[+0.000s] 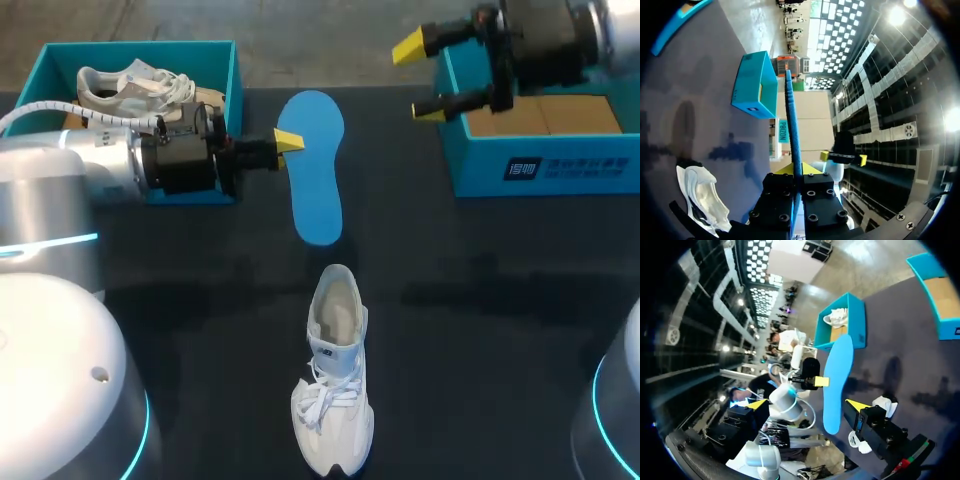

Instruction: Take the shoe out of the shoebox, open the shoe tongue, remove and reinsert the insole, then place the shoe into the shoebox

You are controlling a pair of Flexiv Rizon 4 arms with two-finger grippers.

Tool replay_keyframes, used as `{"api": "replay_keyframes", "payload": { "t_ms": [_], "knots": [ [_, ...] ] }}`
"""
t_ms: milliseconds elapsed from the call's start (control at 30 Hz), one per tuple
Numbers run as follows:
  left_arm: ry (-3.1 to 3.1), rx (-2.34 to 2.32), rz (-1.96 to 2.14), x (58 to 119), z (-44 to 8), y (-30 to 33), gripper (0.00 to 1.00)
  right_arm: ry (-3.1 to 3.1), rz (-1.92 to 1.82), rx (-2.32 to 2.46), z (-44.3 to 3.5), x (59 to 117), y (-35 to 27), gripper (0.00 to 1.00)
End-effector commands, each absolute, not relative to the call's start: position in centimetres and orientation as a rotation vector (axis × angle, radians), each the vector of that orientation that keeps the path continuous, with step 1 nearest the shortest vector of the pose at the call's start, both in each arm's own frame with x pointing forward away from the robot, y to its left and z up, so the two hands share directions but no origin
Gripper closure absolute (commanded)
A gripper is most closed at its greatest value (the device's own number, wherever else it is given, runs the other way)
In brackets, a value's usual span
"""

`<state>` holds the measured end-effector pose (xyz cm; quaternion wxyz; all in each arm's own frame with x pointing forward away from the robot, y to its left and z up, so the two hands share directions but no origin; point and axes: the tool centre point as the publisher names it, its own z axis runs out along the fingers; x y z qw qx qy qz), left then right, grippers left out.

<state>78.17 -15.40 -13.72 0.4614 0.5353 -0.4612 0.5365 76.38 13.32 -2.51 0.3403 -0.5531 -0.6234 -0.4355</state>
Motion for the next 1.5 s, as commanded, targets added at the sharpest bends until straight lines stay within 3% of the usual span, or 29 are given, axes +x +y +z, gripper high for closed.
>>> {"api": "replay_keyframes", "payload": {
  "t_ms": [33, 767, 1500],
  "knots": [
    [-1.136, 1.319, 1.318, 78.1, -13.7, -15.3, 1.00, -1.902, -0.797, -1.682, -0.2, 76.8, 13.6, 0.00],
    [-1.136, 1.319, 1.318, 78.1, -13.7, -15.3, 1.00, -2.246, -0.378, -2.092, 3.6, 77.0, 17.5, 0.00],
    [-1.136, 1.319, 1.318, 78.1, -13.7, -15.3, 1.00, -2.399, -0.186, -2.185, 1.7, 75.9, 22.3, 0.00]
  ]
}}
